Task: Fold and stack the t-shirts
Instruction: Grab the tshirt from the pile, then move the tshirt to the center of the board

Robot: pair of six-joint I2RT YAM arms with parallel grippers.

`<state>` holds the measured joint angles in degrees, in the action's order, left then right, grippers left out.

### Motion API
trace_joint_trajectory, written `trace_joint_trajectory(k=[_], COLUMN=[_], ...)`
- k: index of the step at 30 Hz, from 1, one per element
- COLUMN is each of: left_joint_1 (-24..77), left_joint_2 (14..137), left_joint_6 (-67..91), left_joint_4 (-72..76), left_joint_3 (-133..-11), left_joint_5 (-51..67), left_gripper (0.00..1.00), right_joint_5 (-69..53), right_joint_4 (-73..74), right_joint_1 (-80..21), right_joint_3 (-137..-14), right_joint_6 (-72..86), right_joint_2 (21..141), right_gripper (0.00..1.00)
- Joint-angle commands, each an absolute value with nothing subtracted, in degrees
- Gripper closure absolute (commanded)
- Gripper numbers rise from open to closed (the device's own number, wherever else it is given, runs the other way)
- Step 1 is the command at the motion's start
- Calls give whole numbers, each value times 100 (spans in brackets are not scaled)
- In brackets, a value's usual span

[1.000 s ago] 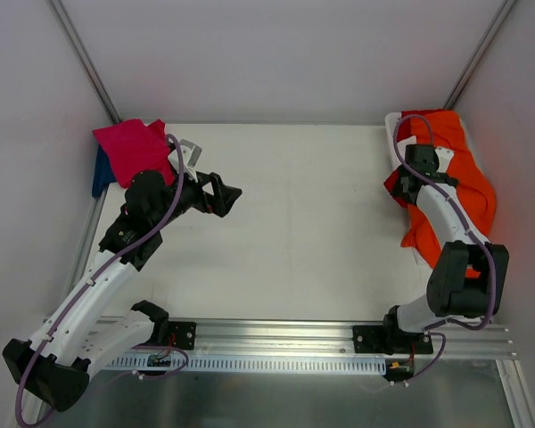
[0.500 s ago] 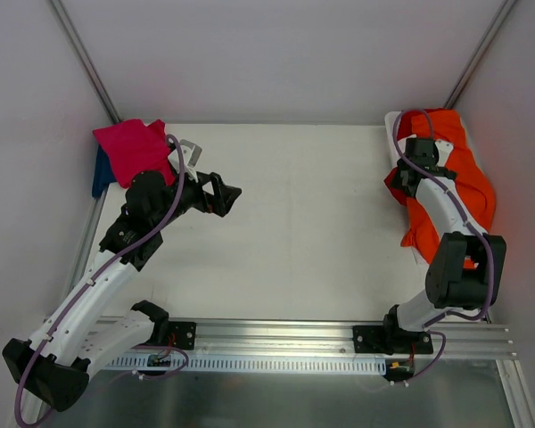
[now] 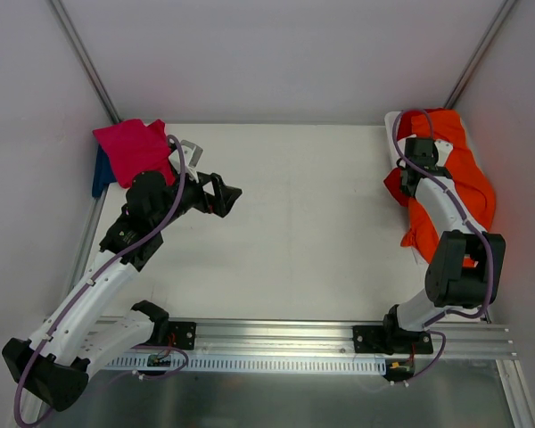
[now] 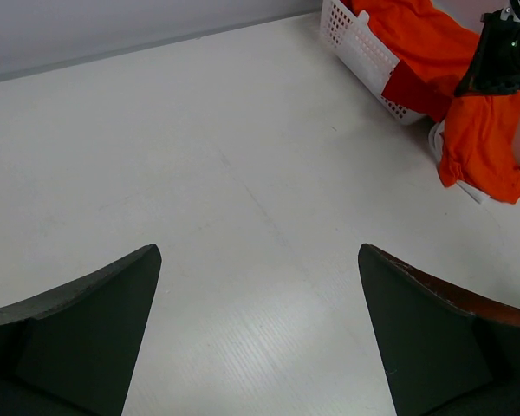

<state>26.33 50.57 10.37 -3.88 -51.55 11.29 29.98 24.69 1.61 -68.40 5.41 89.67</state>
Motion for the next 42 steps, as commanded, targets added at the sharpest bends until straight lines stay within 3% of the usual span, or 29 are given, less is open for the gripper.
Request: trace_joint_trajectory(k=[1,12,19,25,32,39,42], left_joint_1=[2716,2716,2725,2733,2733,2733,2742], left_joint_2=[5027,5019,4913,4808,4562,4474,4430], left_joint_6=[896,914,932,932,897,905,888], left_joint_4=[-396,-422,-431,-422,-431,-422,-431], left_joint_3=[-5080,-5106,-5115,-5106,-5071,-5054,-5054], left_joint_5=[1028,1054,1081,967,590,-121,-455], left_gripper=[1,1,1,1,1,1,1], right_joint_5=[3041,2954,2927,2471,1312,-401,-387], right_joint_4=[2452,2803,3146,3410,3515,2725,2847], right_joint_1=[141,-693,-3062,-5093,-6591,-6996,-7206], right_joint_3=[-6996,-7505,-8453,-9367,-10037,-9072,-8720], right_joint_6=[624,580,685,896,914,730,537], right_joint_2=[8903,8298,8059,9025,10458,10161,9775], right_gripper=[100,99,99,99,100,100,100])
